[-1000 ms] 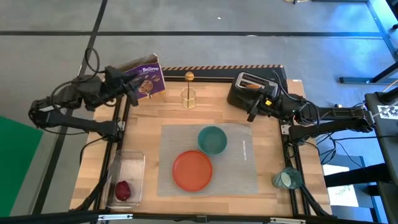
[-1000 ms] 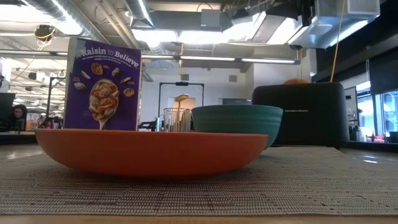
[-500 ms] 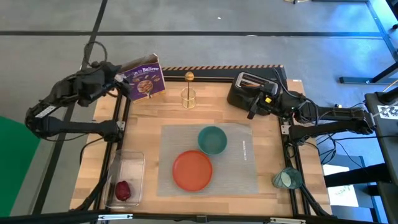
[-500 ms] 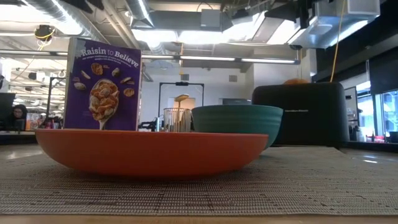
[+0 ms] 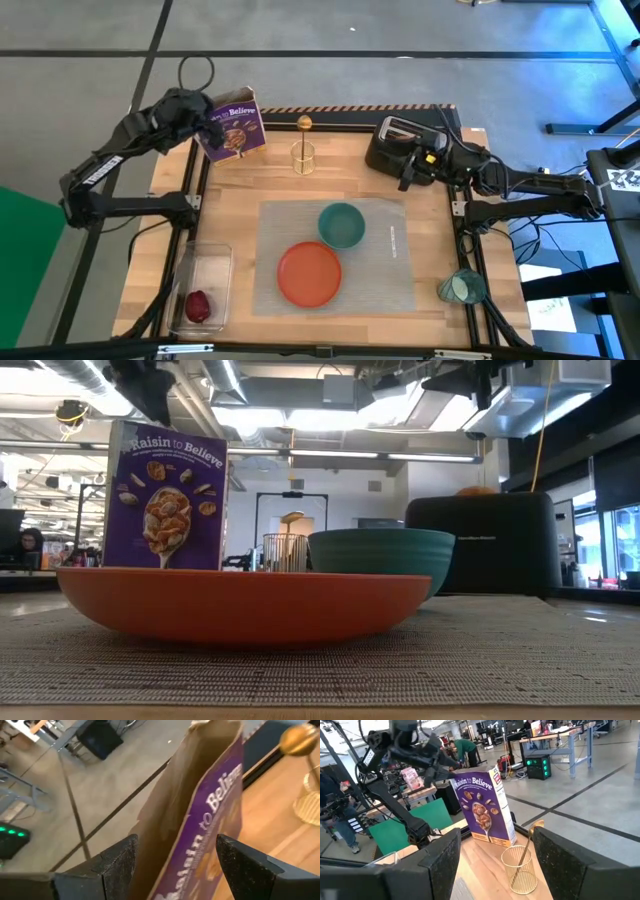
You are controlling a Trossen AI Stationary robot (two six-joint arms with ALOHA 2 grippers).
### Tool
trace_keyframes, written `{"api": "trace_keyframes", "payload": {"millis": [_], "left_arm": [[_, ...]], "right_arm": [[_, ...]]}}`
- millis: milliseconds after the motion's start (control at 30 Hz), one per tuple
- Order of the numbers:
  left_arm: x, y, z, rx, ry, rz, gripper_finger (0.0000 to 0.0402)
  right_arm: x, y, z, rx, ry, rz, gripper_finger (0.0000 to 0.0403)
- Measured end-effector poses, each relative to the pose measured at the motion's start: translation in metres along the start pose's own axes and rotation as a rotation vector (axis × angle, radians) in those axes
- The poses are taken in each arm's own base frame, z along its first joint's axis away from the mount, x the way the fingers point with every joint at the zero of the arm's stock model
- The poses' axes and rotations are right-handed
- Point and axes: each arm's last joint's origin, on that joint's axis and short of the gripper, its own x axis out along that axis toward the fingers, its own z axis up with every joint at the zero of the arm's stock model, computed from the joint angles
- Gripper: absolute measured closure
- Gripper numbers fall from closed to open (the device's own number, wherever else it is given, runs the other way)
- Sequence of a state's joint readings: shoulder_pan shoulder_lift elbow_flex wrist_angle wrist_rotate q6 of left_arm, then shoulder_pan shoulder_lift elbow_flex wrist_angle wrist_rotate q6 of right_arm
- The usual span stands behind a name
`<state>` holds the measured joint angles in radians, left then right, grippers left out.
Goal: Arrange a breakfast setting
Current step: Pour the cereal into the green bowl
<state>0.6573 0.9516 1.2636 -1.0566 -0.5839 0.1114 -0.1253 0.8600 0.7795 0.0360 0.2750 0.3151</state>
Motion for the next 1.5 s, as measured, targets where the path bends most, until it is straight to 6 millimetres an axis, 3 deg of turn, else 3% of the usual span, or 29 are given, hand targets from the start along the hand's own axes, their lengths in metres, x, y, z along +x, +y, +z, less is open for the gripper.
{"api": "trace_keyframes", "payload": {"millis": [367, 500, 633, 867, 1000, 1167, 1500], "left_arm": [[0.028, -0.001, -0.004, 0.158, 0.194, -0.071, 0.0139], [0.039, -0.001, -0.003, 0.176, 0.234, -0.096, 0.0159], [0.049, -0.005, -0.003, 0.197, 0.271, -0.162, 0.0218], [0.063, -0.01, -0.002, 0.26, 0.322, -0.238, 0.0377], [0.063, -0.011, -0.001, 0.262, 0.321, -0.237, 0.0394], [0.048, -0.003, 0.003, 0.231, 0.298, -0.232, 0.0399], [-0.041, 0.033, 0.046, 0.195, 0.001, -0.272, 0.0401]], "right_arm": [[0.001, -0.003, -0.01, -0.011, 0.093, -0.029, 0.0162], [0.002, -0.003, -0.011, -0.033, 0.097, -0.032, 0.0162], [0.003, -0.003, -0.012, -0.034, 0.101, -0.033, 0.0162], [0.005, -0.003, -0.014, -0.027, 0.112, -0.029, 0.0162], [0.005, -0.003, -0.013, -0.002, 0.108, -0.029, 0.0162], [0.005, -0.003, -0.013, 0.015, 0.103, -0.029, 0.0162], [0.005, 0.003, 0.002, 0.035, -0.046, 0.043, 0.0162]]}}
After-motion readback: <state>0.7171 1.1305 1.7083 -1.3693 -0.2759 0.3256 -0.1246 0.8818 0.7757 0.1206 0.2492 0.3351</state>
